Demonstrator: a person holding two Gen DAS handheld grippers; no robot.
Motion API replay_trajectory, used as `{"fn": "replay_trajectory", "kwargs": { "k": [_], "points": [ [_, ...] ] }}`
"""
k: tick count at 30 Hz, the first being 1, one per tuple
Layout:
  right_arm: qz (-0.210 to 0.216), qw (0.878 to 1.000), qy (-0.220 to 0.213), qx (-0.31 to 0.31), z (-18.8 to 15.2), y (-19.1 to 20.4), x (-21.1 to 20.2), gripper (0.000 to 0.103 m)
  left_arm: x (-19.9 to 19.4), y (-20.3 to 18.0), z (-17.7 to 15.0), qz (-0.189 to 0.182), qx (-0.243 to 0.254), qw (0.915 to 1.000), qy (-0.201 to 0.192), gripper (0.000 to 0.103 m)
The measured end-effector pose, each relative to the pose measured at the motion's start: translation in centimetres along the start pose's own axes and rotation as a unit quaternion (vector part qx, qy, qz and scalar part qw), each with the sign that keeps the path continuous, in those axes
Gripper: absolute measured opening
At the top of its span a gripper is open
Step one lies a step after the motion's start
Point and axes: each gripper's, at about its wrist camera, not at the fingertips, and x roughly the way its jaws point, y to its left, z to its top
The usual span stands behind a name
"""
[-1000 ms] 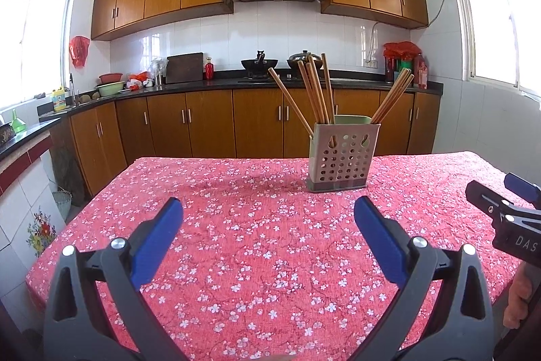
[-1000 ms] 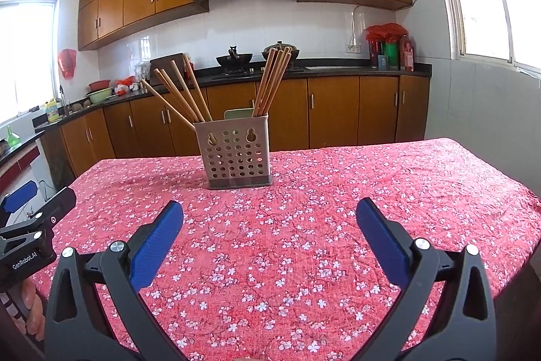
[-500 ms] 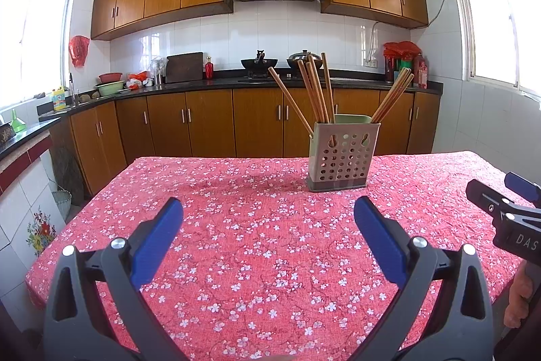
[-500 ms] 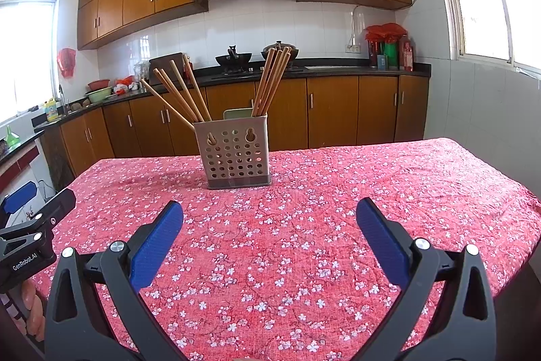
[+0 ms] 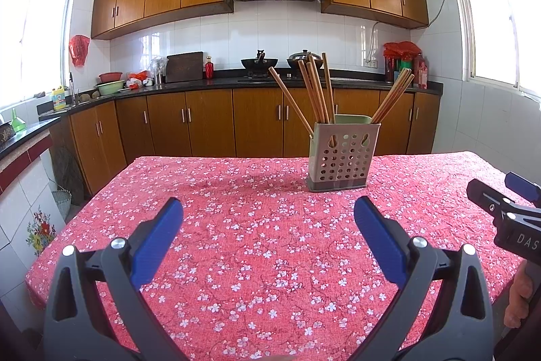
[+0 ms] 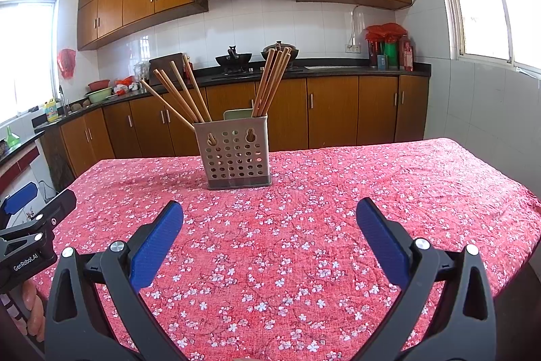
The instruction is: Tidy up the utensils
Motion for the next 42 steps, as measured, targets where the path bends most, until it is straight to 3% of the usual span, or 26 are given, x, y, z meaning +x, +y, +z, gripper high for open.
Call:
{"fn": "replay_trajectory", "kwargs": {
  "k": [42],
  "points": [
    [0.001, 1.0, 0.001, 0.0, 0.03, -0.14, 0.04, 0.101, 0.3, -0.27, 0.08, 0.001, -0.006, 0.9999, 0.009, 0.099]
  ]
}}
